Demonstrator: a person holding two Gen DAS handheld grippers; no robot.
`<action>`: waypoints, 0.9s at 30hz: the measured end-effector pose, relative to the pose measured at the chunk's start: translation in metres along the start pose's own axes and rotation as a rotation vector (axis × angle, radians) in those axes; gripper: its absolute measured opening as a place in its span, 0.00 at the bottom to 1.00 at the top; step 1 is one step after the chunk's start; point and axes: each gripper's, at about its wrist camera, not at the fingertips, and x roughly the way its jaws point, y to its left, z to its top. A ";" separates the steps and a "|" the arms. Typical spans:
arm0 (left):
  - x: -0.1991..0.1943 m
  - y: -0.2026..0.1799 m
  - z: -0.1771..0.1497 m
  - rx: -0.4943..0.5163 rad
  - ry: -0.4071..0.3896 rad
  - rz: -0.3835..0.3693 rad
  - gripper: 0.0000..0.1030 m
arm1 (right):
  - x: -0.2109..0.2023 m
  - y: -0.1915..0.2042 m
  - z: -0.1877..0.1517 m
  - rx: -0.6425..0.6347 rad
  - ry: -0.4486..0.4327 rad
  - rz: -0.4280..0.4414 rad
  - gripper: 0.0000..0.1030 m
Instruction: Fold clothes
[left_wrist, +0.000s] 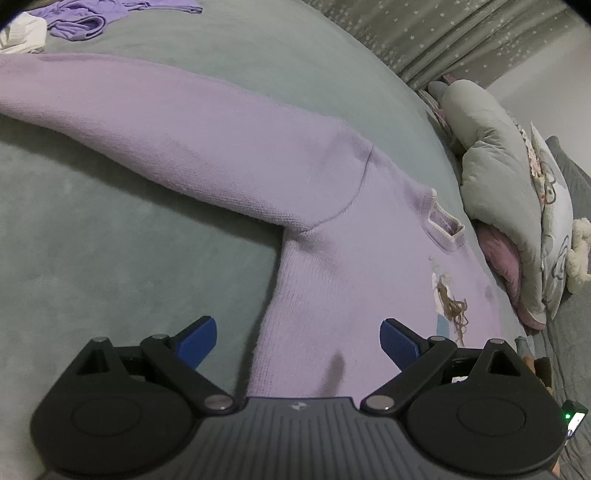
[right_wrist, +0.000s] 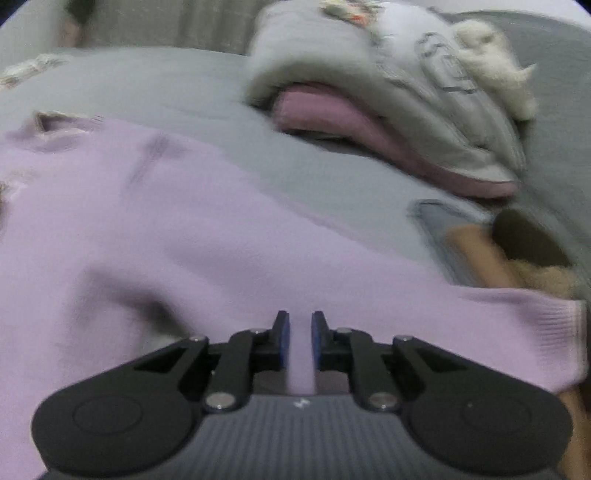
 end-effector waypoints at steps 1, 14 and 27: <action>-0.002 -0.004 -0.001 0.021 -0.004 -0.006 0.92 | -0.002 -0.004 0.000 0.037 -0.005 0.023 0.16; -0.004 -0.068 -0.031 0.317 -0.045 -0.044 0.92 | -0.013 0.010 -0.005 0.016 0.018 0.220 0.32; 0.015 -0.160 -0.085 0.505 -0.036 -0.089 0.92 | 0.004 -0.164 -0.044 0.377 0.127 0.125 0.41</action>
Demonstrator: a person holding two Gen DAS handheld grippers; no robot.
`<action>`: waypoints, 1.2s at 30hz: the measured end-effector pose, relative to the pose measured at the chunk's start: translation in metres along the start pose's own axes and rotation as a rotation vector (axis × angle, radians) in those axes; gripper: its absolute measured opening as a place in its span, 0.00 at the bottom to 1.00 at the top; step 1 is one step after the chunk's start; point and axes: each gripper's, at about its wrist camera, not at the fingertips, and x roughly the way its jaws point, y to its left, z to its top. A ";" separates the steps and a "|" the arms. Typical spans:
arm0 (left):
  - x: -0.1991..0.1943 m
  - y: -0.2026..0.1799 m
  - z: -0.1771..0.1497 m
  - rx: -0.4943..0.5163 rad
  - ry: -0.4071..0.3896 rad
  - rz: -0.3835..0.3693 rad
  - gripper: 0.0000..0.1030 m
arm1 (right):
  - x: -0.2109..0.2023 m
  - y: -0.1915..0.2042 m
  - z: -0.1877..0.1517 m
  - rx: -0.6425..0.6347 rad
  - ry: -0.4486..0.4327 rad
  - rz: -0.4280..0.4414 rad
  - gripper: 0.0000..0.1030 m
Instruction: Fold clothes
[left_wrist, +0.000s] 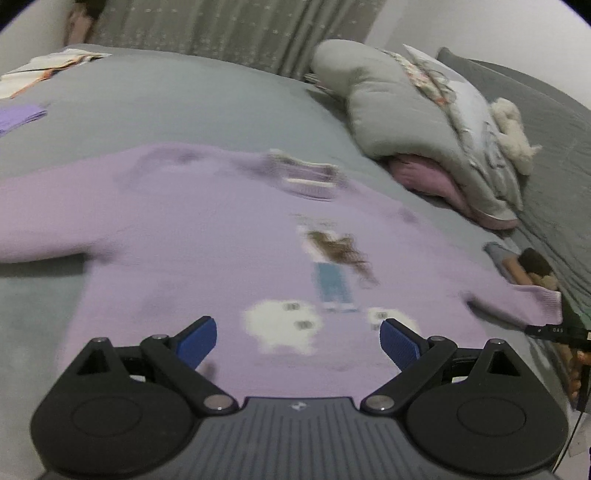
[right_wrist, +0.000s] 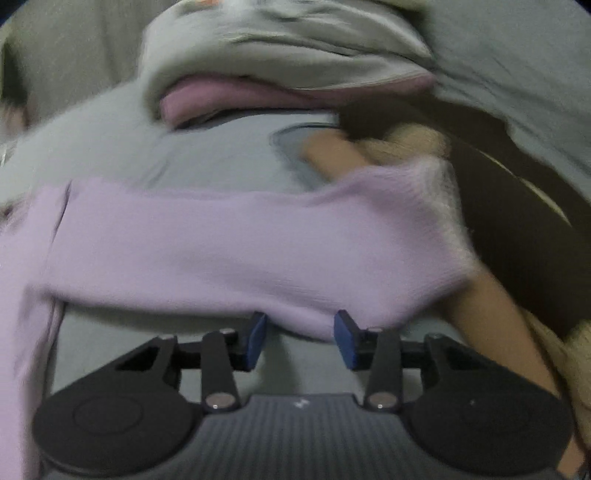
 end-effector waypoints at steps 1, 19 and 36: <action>0.003 -0.009 -0.001 0.016 0.005 -0.014 0.92 | -0.002 -0.013 -0.001 0.019 -0.001 -0.097 0.38; 0.203 -0.241 0.016 0.220 0.202 -0.092 0.98 | -0.055 -0.055 0.032 0.146 -0.443 0.071 0.56; 0.198 -0.251 0.015 0.282 0.145 -0.095 0.98 | -0.013 -0.070 0.037 0.218 -0.366 0.073 0.09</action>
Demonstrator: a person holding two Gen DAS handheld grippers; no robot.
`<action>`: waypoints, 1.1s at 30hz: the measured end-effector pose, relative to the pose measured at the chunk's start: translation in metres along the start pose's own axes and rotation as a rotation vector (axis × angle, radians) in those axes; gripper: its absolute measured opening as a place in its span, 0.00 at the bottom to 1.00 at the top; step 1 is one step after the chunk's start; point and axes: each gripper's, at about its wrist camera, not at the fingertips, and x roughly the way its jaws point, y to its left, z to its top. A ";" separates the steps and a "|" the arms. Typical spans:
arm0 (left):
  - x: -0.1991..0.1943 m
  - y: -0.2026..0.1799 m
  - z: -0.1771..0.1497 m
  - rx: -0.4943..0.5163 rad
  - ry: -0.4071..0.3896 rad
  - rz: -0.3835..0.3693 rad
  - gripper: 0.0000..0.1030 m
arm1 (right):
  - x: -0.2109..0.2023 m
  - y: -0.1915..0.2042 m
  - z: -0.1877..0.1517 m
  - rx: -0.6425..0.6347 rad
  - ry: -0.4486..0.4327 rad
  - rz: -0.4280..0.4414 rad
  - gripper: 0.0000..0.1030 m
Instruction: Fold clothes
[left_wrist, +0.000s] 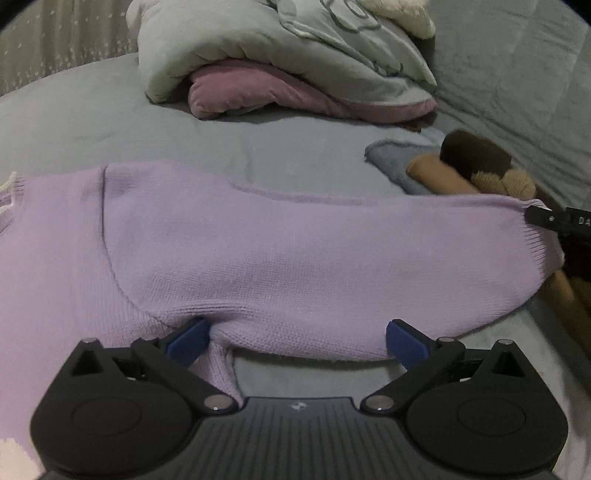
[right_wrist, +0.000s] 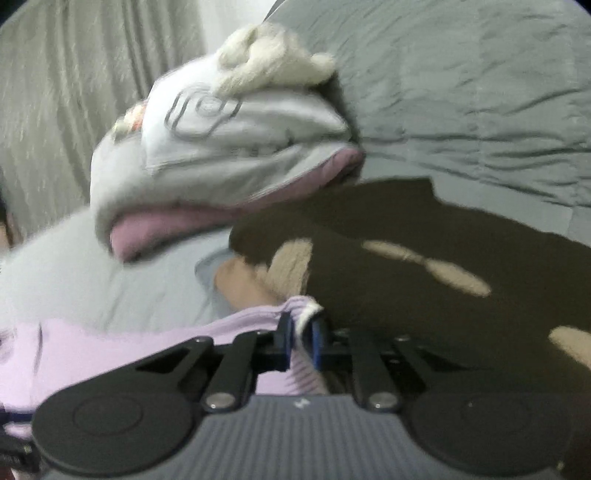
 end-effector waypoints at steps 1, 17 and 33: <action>-0.001 0.000 0.002 -0.006 -0.016 -0.015 0.98 | -0.005 -0.002 0.004 0.022 -0.030 0.009 0.09; 0.040 -0.024 0.003 0.129 -0.005 0.090 0.99 | 0.025 0.014 0.005 -0.153 -0.059 -0.173 0.20; -0.038 0.055 -0.023 -0.131 -0.096 0.124 0.99 | 0.006 0.061 -0.017 -0.272 0.170 0.149 0.55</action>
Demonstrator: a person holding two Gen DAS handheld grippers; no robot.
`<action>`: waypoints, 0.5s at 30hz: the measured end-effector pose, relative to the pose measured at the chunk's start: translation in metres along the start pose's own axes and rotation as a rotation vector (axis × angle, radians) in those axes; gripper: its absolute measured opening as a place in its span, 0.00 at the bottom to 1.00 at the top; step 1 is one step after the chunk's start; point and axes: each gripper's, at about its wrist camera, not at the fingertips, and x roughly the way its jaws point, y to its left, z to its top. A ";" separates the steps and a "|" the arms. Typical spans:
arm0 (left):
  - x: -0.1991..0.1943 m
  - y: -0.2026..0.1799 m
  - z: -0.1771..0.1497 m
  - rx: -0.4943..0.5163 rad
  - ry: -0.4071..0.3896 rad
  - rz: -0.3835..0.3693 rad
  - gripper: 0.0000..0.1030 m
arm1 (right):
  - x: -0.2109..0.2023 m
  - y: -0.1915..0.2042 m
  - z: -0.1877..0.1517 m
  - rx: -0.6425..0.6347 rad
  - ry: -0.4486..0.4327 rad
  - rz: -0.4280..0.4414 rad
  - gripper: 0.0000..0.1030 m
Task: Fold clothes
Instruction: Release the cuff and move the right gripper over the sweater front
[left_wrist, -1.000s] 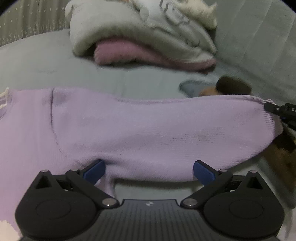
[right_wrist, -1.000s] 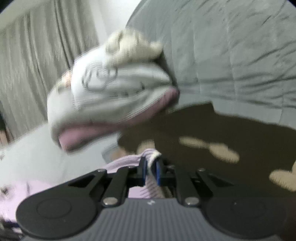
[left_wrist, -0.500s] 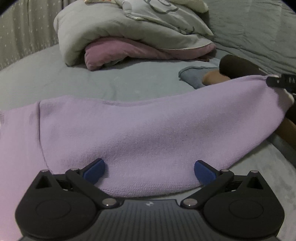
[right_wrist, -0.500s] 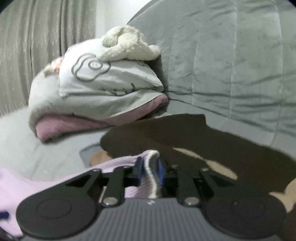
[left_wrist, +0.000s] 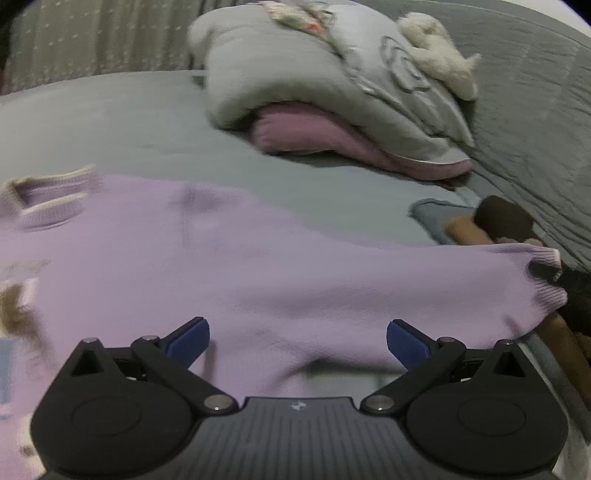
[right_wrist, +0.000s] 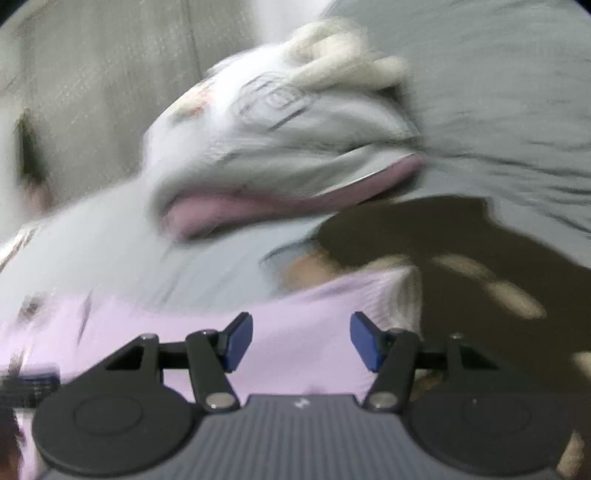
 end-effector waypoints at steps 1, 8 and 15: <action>-0.004 0.007 -0.001 -0.001 0.002 0.009 0.99 | 0.009 0.011 -0.005 -0.049 0.032 0.017 0.55; -0.071 0.108 -0.021 -0.061 0.028 0.144 0.99 | 0.043 0.037 -0.018 -0.198 0.164 -0.205 0.64; -0.154 0.204 -0.059 -0.267 -0.017 0.192 0.99 | 0.001 0.072 -0.010 -0.119 0.064 0.001 0.64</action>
